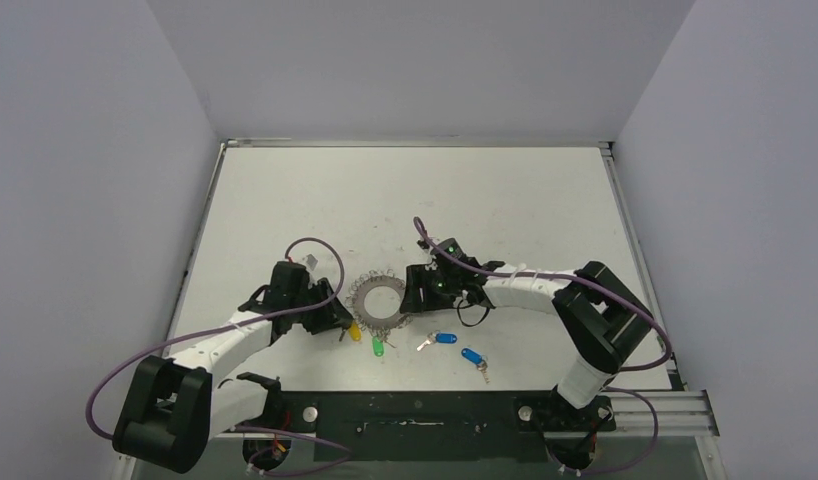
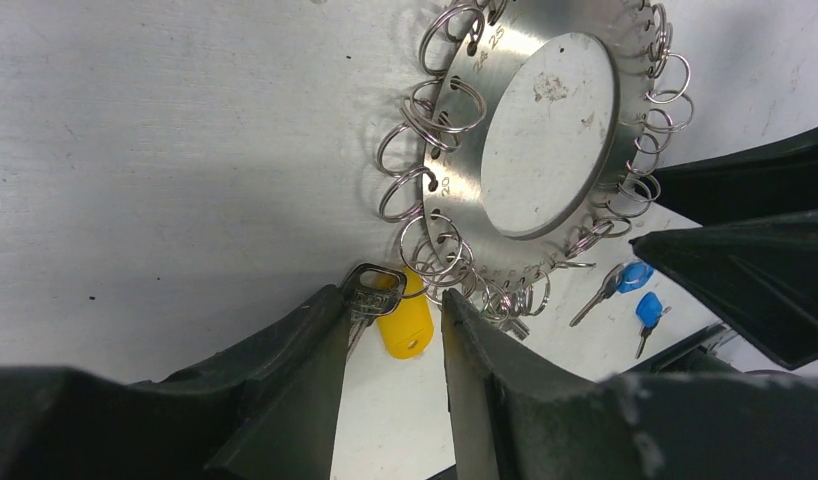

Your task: Put the keys on the keyring

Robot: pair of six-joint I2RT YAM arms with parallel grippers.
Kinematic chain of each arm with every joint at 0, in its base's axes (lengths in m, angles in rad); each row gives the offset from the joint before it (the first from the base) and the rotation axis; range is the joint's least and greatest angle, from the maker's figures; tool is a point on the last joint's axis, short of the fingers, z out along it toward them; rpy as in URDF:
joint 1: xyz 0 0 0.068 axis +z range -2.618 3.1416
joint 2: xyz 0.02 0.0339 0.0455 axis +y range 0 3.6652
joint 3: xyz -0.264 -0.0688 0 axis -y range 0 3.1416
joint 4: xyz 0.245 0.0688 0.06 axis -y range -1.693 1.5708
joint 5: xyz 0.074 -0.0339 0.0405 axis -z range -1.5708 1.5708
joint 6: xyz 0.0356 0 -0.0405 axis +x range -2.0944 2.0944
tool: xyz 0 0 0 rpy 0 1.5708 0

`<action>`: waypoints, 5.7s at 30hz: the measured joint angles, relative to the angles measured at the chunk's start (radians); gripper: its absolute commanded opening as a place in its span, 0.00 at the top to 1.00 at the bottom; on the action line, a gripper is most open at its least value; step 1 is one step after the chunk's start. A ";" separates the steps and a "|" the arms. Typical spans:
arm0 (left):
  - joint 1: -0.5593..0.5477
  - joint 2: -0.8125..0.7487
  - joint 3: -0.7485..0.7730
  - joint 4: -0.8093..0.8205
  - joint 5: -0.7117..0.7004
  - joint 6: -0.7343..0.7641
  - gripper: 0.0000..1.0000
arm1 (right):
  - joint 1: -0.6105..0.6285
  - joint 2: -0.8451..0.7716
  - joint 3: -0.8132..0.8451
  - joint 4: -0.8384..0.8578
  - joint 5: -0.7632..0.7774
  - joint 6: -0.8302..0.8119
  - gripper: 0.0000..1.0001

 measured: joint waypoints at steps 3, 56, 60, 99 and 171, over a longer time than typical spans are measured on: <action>0.000 0.000 -0.006 0.014 0.004 -0.015 0.63 | 0.010 -0.008 -0.007 0.005 0.009 -0.001 0.39; 0.000 -0.058 -0.005 -0.011 0.019 -0.011 0.63 | 0.154 0.156 0.323 -0.306 0.483 -0.076 1.00; 0.000 -0.074 0.015 -0.045 0.016 0.008 0.63 | 0.154 0.137 0.346 -0.340 0.481 -0.139 1.00; 0.006 -0.273 0.060 -0.036 0.041 0.015 0.65 | 0.087 0.199 0.385 -0.291 0.129 -0.235 0.60; 0.013 -0.394 0.135 -0.014 0.049 0.112 0.64 | 0.126 -0.124 0.472 -0.373 0.109 -0.548 1.00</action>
